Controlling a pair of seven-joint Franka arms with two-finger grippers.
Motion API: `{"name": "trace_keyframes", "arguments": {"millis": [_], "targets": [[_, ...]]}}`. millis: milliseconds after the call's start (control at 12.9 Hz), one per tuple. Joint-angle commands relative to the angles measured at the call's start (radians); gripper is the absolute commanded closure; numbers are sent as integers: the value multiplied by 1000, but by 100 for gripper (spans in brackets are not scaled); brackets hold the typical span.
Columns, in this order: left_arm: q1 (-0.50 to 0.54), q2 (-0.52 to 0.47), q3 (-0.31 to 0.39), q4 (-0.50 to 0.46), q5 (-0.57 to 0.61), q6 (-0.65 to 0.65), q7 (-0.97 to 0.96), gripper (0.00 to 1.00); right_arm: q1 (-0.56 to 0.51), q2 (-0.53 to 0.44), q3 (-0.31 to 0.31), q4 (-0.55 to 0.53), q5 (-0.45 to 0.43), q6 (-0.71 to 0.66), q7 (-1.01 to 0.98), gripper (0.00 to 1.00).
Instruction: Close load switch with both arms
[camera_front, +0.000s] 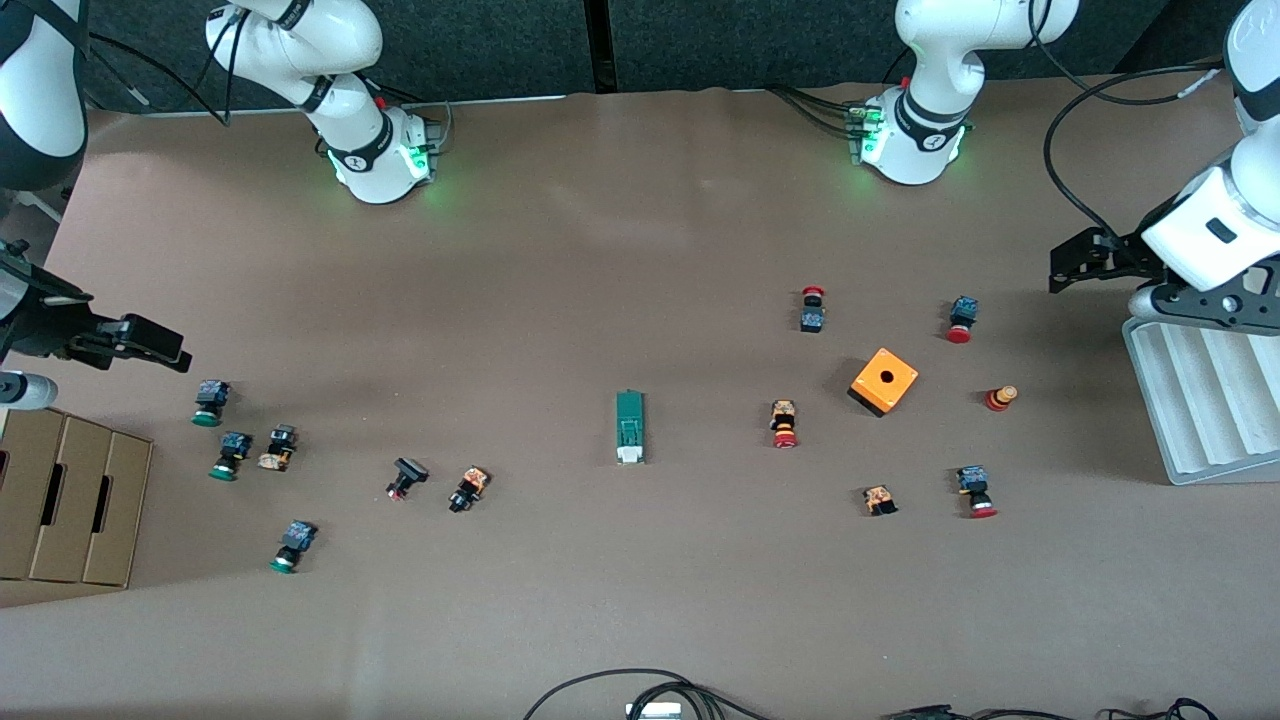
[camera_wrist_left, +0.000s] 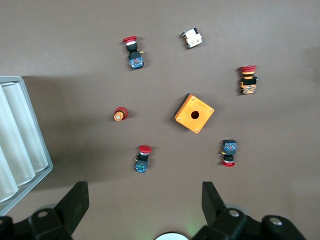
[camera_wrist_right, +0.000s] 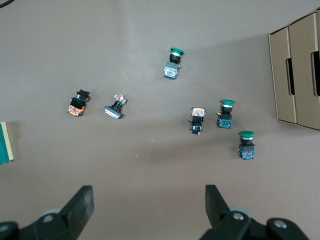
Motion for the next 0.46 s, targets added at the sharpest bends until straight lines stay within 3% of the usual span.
{"name": "trace_keyframes", "arguments": {"millis": [0,386], "targets": [[-8,-7,4,-1,33,-10,-19,0,4,7,-3,8,-15,-1,0,1],[-7,-6,5,5,31,-10,-17,0,4,7,-3,8,-11,-1,-4,1]]}}
